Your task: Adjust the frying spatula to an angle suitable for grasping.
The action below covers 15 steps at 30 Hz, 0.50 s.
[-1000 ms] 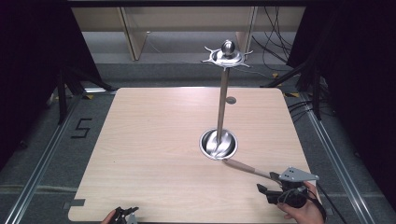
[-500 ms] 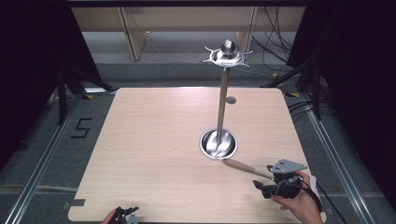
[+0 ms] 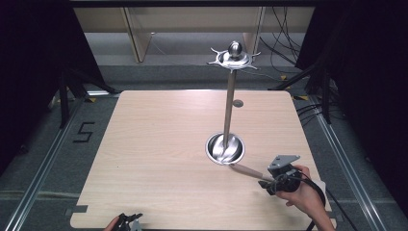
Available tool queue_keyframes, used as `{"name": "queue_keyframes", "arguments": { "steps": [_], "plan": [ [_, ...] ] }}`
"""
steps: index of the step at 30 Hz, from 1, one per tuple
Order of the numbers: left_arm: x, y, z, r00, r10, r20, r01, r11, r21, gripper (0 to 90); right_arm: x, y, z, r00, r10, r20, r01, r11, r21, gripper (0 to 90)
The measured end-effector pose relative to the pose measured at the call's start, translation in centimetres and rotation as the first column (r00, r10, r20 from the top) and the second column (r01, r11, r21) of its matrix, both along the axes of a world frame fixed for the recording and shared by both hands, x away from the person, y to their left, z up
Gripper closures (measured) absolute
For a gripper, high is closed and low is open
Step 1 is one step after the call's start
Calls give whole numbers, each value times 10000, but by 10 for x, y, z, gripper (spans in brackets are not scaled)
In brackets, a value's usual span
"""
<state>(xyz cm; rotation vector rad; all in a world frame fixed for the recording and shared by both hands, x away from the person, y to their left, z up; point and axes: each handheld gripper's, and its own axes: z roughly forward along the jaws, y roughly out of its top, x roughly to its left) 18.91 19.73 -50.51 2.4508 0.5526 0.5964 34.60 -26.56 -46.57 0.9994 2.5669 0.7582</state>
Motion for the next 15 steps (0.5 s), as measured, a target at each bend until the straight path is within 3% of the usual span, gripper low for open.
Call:
{"name": "queue_keyframes", "arguments": {
  "steps": [1,4,6,9,13,15],
  "plan": [
    [0,0,0,10000,0,0,0,10000,0,155,3,0,1,9997,140,-190,-143,9998,-149,419],
    [-1,0,1,9998,130,120,-131,9999,63,155,10,3,0,9993,358,-112,-361,9989,-310,442],
    [-1,1,1,9998,131,138,-132,9999,61,155,15,7,1,9980,366,-507,-401,9967,-700,472],
    [-1,0,1,9998,125,148,-126,9999,51,155,19,9,0,9971,440,-613,-492,9951,-860,479],
    [0,1,1,9998,144,135,-145,9999,53,155,26,14,1,9919,817,-974,-951,9852,-1425,500],
    [-1,1,0,9998,157,130,-158,9999,44,155,28,14,1,9919,785,-997,-927,9849,-1465,507]
  ]
}}
